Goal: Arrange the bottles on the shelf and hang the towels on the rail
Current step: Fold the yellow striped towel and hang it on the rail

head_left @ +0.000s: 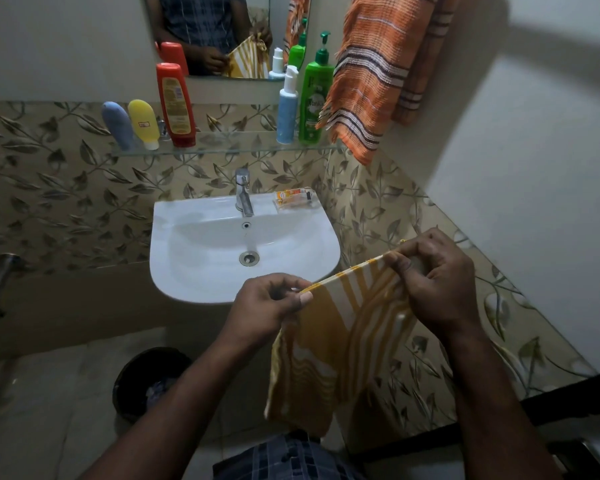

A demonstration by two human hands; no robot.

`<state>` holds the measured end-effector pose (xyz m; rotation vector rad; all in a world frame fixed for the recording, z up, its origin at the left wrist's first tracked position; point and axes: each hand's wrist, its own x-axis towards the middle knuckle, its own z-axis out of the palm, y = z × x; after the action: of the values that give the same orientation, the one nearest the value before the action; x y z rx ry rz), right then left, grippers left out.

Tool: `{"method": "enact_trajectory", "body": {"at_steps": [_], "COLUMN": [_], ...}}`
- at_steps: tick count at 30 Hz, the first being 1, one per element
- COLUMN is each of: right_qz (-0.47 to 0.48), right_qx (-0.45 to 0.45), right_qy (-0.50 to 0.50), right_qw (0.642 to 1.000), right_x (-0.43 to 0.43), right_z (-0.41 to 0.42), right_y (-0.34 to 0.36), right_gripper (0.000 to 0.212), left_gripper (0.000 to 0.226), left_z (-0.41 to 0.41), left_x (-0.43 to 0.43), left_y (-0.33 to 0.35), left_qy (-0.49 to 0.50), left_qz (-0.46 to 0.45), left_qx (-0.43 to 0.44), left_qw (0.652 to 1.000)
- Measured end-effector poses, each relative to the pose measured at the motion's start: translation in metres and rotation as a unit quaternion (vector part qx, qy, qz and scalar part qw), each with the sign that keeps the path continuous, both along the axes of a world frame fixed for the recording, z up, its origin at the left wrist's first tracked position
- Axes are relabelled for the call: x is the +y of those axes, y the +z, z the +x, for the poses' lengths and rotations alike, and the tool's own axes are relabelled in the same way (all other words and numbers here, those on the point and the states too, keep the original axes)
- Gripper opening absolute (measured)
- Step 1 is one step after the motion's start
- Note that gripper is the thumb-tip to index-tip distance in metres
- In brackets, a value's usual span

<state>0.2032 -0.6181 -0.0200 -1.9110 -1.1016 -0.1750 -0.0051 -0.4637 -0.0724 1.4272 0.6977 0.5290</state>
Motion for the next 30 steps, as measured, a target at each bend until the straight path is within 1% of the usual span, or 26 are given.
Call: {"method": "enact_trajectory", "body": {"at_steps": [2,4,6,8,9,11,12,13,14,16,19,22,24,26,30], "right_qz": [0.003,-0.017,-0.061,-0.090,-0.095,-0.112,-0.131,-0.147,-0.155,-0.155,-0.143,-0.115,-0.108,-0.098,-0.097], "right_qx": [0.003,0.001,-0.018,-0.031,-0.026,0.015,0.028,0.031,0.030,0.036,0.035,0.040,0.040,0.035,0.016], "right_qy": [-0.005,-0.015,-0.042,-0.045,-0.009,0.113,0.162,0.189,0.194,0.185,0.187,0.148,0.093,0.049,0.000], "right_qw": [1.000,1.000,0.997,0.994,0.995,0.987,0.978,0.970,0.968,0.970,0.971,0.981,0.989,0.993,0.995], "right_x": [-0.001,-0.001,0.001,0.003,0.005,0.009,0.013,0.016,0.019,0.023,0.020,0.013,0.007,0.001,-0.004], "right_z": [0.000,-0.001,-0.004,-0.012,-0.018,-0.036,-0.043,-0.047,-0.048,-0.047,-0.044,-0.037,-0.026,-0.016,-0.005], "right_y": [-0.002,-0.006,-0.013,-0.018,-0.019,-0.020,-0.022,-0.025,-0.027,-0.029,-0.029,-0.024,-0.022,-0.020,-0.019], "right_gripper": [0.011,0.008,0.009,0.026,0.034,0.039,0.038,0.035,0.030,0.022,0.031,0.024,0.018,0.018,0.017], "left_gripper": [0.009,0.015,0.016,0.014,0.013,0.011,0.010,0.010,0.011,0.011,0.013,0.018,0.015,0.011,0.007], "left_z": [-0.001,0.000,0.000,0.001,0.002,0.003,0.003,0.003,0.002,0.000,-0.006,-0.011,-0.016,-0.019,-0.021], "left_x": [-0.005,-0.007,-0.006,-0.006,-0.007,-0.010,-0.011,-0.012,-0.013,-0.012,-0.010,-0.007,-0.007,-0.004,0.000], "left_y": [0.002,0.002,-0.003,-0.008,-0.010,-0.010,-0.008,-0.007,-0.006,-0.005,-0.003,-0.007,-0.012,-0.016,-0.018], "left_qy": [0.010,0.033,0.047,0.033,0.021,-0.009,-0.025,-0.040,-0.052,-0.059,-0.081,-0.109,-0.090,-0.050,-0.013], "left_qz": [-0.028,-0.036,0.016,0.083,0.110,0.161,0.181,0.196,0.204,0.200,0.178,0.175,0.189,0.194,0.176], "left_qx": [-0.008,-0.009,0.016,0.033,0.034,0.026,0.017,0.008,0.001,-0.009,-0.024,-0.005,0.005,0.001,-0.014], "left_qw": [1.000,0.999,0.999,0.995,0.993,0.987,0.983,0.980,0.978,0.978,0.980,0.978,0.978,0.980,0.984]}}
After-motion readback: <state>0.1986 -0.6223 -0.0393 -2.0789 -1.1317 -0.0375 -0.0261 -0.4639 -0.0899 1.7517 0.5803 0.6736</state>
